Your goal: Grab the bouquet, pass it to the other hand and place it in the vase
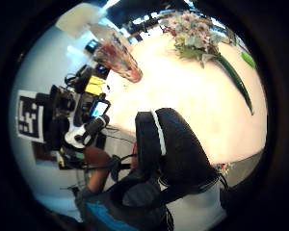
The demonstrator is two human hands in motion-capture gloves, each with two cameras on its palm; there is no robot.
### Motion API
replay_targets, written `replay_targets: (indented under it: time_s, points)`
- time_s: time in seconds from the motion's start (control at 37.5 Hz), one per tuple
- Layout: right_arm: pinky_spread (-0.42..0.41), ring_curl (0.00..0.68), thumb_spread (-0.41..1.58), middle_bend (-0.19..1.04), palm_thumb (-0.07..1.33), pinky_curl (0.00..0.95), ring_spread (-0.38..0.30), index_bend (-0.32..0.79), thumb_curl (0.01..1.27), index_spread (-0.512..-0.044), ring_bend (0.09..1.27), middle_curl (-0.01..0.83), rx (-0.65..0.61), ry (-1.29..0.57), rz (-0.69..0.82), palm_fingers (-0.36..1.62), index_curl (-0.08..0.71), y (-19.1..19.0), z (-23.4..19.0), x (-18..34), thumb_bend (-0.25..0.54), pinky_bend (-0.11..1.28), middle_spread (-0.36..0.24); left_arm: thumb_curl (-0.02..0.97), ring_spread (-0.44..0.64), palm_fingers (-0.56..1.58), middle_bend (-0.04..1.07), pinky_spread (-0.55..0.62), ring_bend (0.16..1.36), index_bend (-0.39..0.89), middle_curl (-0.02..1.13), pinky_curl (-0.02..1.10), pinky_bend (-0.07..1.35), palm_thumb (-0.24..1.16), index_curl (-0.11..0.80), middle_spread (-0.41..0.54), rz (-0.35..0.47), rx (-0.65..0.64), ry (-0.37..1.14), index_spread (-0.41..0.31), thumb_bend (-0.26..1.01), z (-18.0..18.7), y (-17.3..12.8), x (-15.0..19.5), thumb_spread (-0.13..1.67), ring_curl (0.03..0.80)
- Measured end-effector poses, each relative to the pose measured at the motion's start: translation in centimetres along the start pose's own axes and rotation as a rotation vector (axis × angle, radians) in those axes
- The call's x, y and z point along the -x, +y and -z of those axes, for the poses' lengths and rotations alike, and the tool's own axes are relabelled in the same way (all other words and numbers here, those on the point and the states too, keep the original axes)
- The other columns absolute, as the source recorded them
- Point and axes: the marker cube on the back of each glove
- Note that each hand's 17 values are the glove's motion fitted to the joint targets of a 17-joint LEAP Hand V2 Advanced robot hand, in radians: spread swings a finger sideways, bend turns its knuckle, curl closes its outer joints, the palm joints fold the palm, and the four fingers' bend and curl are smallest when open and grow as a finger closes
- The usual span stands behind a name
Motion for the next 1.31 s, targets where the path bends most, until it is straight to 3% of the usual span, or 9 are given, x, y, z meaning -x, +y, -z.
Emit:
replay_targets:
  time_s: [0.16, 0.37, 0.91, 1.31]
  points:
    - [0.209, 0.077, 0.77, 0.24, 0.31, 0.139, 0.108, 0.18, 0.10, -0.294, 0.23, 0.113, 0.021, 0.001, -0.009, 0.24, 0.118, 0.2, -0.1, 0.1, 0.183, 0.36, -0.001, 0.086, 0.26, 0.32, 0.19, 0.30, 0.46, 0.11, 0.11, 0.17, 0.46, 0.13, 0.066, 0.081, -0.002, 0.025, -0.011, -0.044, 0.03, -0.5, 0.0, 0.5, 0.63, 0.142]
    - [0.264, 0.113, 1.04, 0.23, 0.33, 0.191, 0.142, 0.17, 0.15, -0.362, 0.23, 0.173, -0.021, -0.012, -0.007, 0.22, 0.175, -0.8, -0.8, 0.3, 0.158, 0.36, -0.001, 0.141, 0.33, 0.28, 0.19, 0.37, 0.51, 0.13, 0.17, 0.22, 0.49, 0.14, 0.117, 0.101, -0.008, 0.014, -0.008, -0.057, -0.01, -0.7, -0.5, 0.7, 0.82, 0.184]
    - [0.292, 0.171, 1.21, 0.20, 0.36, 0.267, 0.164, 0.15, 0.22, -0.391, 0.23, 0.260, 0.013, -0.002, -0.012, 0.19, 0.244, -0.1, 0.8, -0.4, 0.064, 0.37, 0.008, 0.226, 0.39, 0.24, 0.19, 0.41, 0.54, 0.13, 0.26, 0.28, 0.51, 0.12, 0.199, 0.119, 0.005, 0.038, 0.001, -0.070, -0.03, 0.5, 0.6, 0.4, 0.94, 0.226]
    - [0.299, 0.213, 1.16, 0.19, 0.40, 0.318, 0.178, 0.10, 0.27, -0.385, 0.28, 0.293, -0.007, -0.006, -0.223, 0.07, 0.228, -3.8, -1.7, -11.6, -0.010, 0.44, 0.032, 0.259, 0.39, 0.23, 0.19, 0.42, 0.55, 0.14, 0.30, 0.30, 0.51, 0.11, 0.230, 0.121, 0.009, 0.012, 0.012, -0.071, -0.03, 0.2, 0.4, 0.9, 0.95, 0.243]
